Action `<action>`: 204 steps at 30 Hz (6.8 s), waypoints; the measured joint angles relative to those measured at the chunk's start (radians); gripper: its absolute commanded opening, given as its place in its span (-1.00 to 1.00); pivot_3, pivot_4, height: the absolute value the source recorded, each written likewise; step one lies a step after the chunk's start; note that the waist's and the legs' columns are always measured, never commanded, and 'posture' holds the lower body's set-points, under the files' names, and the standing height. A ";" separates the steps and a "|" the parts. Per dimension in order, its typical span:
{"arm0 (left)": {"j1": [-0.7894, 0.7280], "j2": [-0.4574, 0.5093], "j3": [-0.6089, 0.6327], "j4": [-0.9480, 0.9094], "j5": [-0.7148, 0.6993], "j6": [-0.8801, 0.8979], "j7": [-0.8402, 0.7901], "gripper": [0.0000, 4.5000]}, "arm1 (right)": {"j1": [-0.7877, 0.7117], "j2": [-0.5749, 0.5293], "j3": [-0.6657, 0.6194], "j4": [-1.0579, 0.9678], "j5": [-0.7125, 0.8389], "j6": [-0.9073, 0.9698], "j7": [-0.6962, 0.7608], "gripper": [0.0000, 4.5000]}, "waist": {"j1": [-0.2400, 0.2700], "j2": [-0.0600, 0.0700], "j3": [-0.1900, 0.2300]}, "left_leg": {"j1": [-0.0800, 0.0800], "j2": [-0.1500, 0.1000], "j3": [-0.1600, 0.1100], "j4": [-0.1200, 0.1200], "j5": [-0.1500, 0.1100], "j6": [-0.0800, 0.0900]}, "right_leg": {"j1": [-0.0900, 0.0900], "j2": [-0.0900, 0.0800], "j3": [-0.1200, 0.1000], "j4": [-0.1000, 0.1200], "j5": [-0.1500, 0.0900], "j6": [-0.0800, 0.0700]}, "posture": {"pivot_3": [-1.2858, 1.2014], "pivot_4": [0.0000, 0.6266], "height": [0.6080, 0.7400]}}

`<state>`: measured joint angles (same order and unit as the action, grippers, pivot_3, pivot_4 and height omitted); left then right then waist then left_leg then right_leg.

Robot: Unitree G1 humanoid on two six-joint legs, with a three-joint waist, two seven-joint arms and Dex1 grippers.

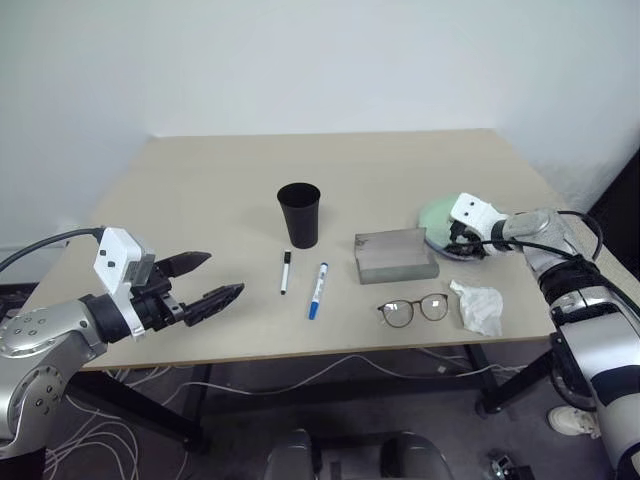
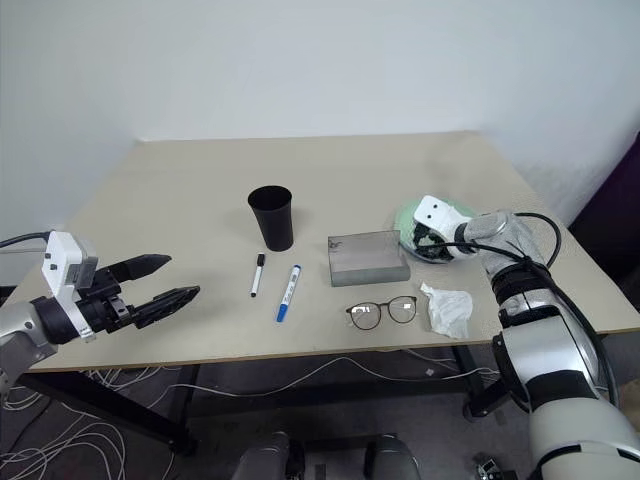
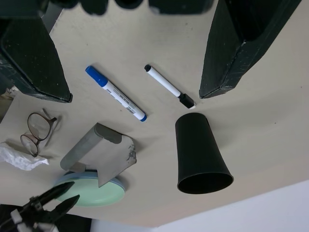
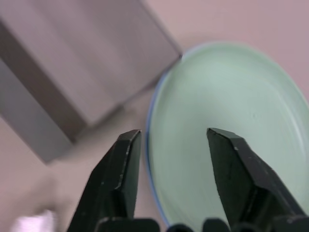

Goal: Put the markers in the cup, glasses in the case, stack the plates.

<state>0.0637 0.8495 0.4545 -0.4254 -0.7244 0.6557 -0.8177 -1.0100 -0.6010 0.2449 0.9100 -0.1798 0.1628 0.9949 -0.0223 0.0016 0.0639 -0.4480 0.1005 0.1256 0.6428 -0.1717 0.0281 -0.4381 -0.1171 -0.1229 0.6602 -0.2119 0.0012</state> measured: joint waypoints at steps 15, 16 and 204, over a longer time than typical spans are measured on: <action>0.006 0.001 0.003 0.000 0.003 0.000 -0.012 1.00 | 0.411 -0.279 -0.056 -0.813 0.203 0.466 0.317 -0.01 | 0.001 0.000 0.000 | 0.002 0.000 -0.011 0.003 -0.002 -0.002 | -0.005 -0.003 -0.008 -0.002 0.001 -0.001 | 0.03 -1.00 0.64; 0.006 0.001 0.003 0.000 0.003 0.000 -0.012 1.00 | 0.417 -0.280 -0.054 -0.827 0.203 0.474 0.316 -0.01 | 0.001 0.000 0.000 | 0.002 -0.001 -0.013 0.004 -0.002 -0.002 | -0.005 -0.003 -0.009 -0.002 0.001 -0.001 | 0.03 -1.00 0.64; -1.264 -0.761 -0.577 1.721 0.807 -0.814 -0.014 -0.98 | 0.383 -0.267 -0.128 -0.806 0.435 0.414 0.339 -0.13 | 0.023 -0.002 0.006 | 0.000 -0.032 -0.079 0.024 -0.011 -0.012 | -0.006 -0.004 -0.029 -0.018 0.039 -0.007 | 0.03 -1.00 0.64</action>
<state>-1.2000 0.0884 -0.1222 1.2957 0.0828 -0.1582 -0.8316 -0.6266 -0.8684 0.1167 0.1037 0.2549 0.5767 1.3334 0.0010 -0.0001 0.0701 -0.4478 0.0686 0.0463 0.6670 -0.1828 0.0156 -0.4445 -0.1213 -0.1522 0.6423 -0.1726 -0.0055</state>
